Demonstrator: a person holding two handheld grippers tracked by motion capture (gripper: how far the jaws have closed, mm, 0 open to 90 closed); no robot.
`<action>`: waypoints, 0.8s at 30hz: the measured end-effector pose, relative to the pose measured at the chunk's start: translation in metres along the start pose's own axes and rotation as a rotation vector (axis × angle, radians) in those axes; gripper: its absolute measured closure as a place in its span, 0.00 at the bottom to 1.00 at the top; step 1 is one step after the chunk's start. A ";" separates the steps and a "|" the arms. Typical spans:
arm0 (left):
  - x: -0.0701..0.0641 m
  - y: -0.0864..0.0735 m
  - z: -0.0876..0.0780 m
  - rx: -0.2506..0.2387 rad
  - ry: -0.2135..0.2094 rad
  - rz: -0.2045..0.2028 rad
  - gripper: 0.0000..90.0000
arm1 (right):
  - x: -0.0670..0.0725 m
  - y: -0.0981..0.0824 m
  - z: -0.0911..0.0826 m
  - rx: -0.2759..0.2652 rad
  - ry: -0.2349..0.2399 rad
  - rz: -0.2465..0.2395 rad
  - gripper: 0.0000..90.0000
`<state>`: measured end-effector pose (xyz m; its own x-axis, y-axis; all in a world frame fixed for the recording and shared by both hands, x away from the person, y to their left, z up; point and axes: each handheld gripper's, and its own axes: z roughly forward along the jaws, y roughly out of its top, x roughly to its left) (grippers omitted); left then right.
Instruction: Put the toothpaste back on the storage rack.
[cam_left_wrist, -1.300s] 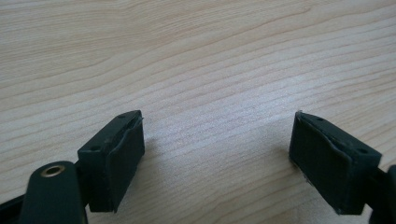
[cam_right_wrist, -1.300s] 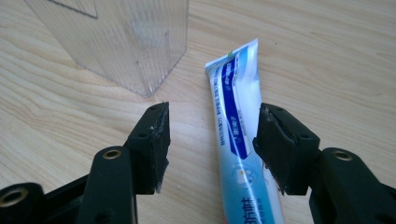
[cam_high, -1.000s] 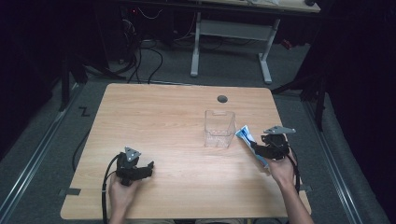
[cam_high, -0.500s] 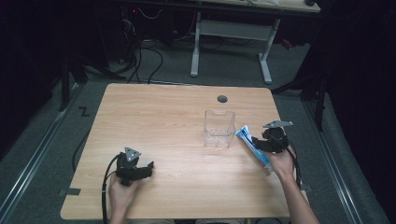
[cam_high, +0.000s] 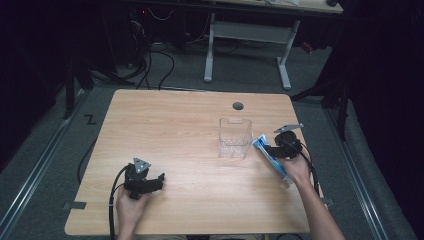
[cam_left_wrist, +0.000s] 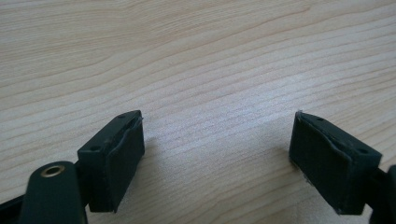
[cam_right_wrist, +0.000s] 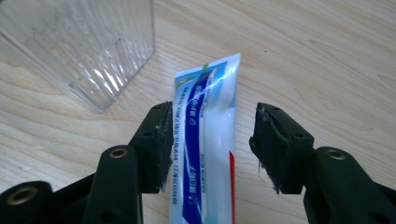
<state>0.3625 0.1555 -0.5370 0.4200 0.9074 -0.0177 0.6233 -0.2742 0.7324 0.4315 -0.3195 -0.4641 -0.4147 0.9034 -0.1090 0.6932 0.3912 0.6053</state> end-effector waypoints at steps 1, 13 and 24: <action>0.000 0.000 0.000 0.001 -0.001 0.000 0.20 | 0.002 0.001 0.001 0.002 0.004 -0.006 0.53; 0.000 0.000 0.000 0.001 -0.001 0.000 0.20 | 0.012 0.007 0.018 0.077 0.009 -0.043 0.51; 0.000 0.000 0.000 0.000 0.000 0.000 0.20 | 0.012 0.008 0.029 0.124 -0.013 -0.048 0.51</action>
<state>0.3625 0.1555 -0.5370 0.4200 0.9073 -0.0178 0.6232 -0.2742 0.7324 0.4492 -0.3010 -0.4836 -0.4418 0.8851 -0.1465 0.7407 0.4520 0.4970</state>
